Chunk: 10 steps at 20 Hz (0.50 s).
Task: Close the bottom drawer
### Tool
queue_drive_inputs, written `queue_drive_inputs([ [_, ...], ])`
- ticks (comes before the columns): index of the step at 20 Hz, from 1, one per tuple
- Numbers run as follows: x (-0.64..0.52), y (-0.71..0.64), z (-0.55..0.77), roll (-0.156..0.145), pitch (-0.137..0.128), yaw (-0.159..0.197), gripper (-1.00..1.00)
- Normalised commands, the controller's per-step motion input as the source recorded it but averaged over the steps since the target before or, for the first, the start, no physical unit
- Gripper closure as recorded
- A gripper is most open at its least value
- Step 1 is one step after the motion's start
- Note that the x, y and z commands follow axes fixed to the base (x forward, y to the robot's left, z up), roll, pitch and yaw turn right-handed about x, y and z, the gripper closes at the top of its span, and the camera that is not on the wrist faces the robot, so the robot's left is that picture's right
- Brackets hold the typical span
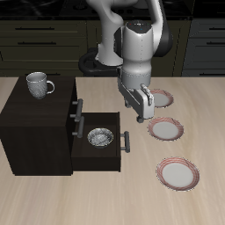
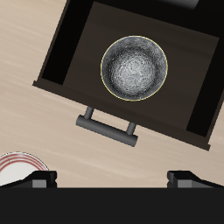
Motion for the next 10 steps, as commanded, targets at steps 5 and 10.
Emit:
queue_drive_inputs([
  [5,0.00,0.05,-0.32,0.003,0.039,-0.019,-1.00],
  [10,-0.07,0.06,-0.33,0.010,0.024,-0.029,-1.00],
])
